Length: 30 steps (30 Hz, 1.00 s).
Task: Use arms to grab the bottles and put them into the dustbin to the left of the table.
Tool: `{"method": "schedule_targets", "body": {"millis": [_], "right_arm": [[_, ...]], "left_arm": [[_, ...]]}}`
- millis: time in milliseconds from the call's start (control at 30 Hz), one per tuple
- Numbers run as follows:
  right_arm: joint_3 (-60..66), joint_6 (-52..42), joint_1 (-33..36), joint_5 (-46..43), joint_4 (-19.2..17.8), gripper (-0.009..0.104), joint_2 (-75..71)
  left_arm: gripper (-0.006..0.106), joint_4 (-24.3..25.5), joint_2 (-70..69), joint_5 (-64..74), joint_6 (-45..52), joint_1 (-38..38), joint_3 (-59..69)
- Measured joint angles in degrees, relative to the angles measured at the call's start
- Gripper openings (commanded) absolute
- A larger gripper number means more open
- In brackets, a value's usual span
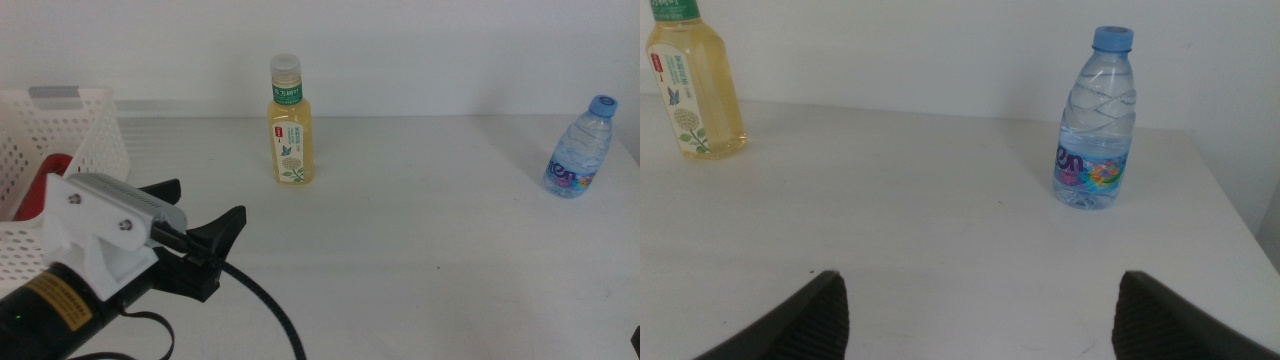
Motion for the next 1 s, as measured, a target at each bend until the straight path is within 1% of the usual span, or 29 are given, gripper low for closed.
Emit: {"method": "schedule_targets", "body": {"millis": [100, 267, 367, 733, 1000], "right_arm": [[0.00, 0.00, 0.00, 0.00, 0.00, 0.095, 0.00], [0.00, 0.00, 0.00, 0.00, 0.00, 0.095, 0.00], [0.00, 0.00, 0.00, 0.00, 0.00, 0.095, 0.00], [0.00, 0.00, 0.00, 0.00, 0.00, 0.095, 0.00], [0.00, 0.00, 0.00, 0.00, 0.00, 0.095, 0.00]], "left_arm": [[0.089, -0.12, 3.24, -2.17, -0.06, 0.00, 0.00], [0.089, -2.77, 10.27, -6.18, 0.13, 0.00, -1.03], [0.089, -3.43, 15.09, -8.47, 0.48, 0.00, -3.36], [0.089, -6.18, 32.90, -13.34, 1.47, 0.00, -16.80], [0.089, -7.61, 44.47, -13.62, 2.55, 0.00, -27.85]]}}
